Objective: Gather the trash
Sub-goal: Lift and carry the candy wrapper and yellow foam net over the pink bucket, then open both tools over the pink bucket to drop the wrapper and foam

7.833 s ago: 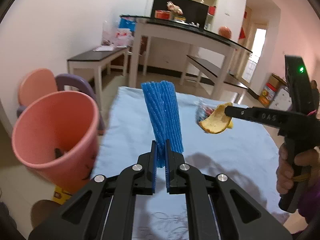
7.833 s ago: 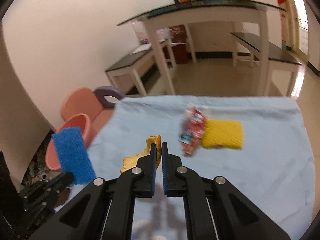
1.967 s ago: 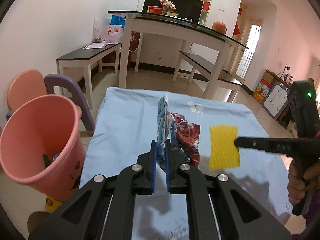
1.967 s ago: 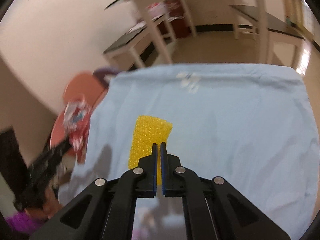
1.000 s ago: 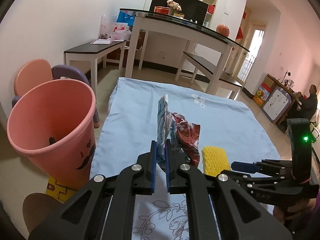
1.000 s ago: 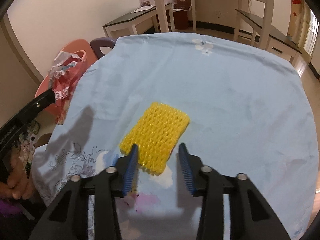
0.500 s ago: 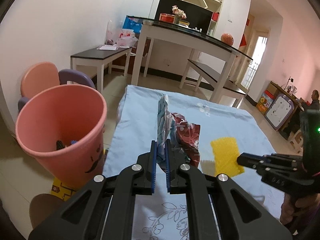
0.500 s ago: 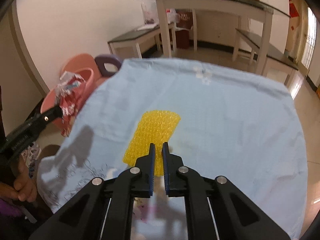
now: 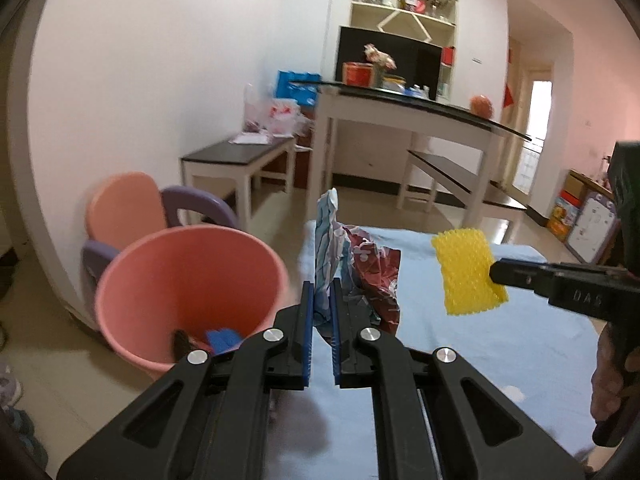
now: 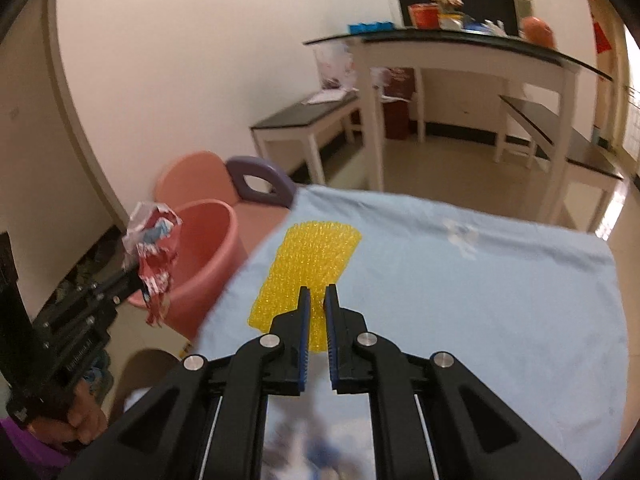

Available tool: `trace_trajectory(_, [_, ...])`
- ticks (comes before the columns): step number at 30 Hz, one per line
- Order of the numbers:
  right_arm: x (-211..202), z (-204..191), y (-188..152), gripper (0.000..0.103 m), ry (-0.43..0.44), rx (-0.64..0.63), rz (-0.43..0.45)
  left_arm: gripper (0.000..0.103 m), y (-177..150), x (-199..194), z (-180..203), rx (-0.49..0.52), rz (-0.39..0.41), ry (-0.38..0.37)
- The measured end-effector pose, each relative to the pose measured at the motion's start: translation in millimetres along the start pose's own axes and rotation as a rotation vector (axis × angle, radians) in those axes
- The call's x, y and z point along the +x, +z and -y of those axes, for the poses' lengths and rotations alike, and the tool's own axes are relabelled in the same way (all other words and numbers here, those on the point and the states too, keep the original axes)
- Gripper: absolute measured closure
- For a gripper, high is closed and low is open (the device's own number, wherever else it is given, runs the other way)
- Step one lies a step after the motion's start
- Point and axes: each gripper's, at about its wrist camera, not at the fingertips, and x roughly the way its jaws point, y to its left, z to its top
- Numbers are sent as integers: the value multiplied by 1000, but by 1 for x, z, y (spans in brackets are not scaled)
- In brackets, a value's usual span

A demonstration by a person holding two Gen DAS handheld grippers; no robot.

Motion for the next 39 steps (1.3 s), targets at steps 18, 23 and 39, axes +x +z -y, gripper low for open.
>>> trace_trajectory(18, [83, -119, 47, 96, 146, -190, -26, 96, 3, 9, -95, -130, -20, 216])
trace_trajectory(23, [105, -135, 41, 96, 143, -221, -56, 96, -1, 17, -104, -137, -40, 234])
trace_trajectory(39, [144, -149, 32, 94, 163, -252, -124, 93, -14, 44, -122, -162, -126, 287])
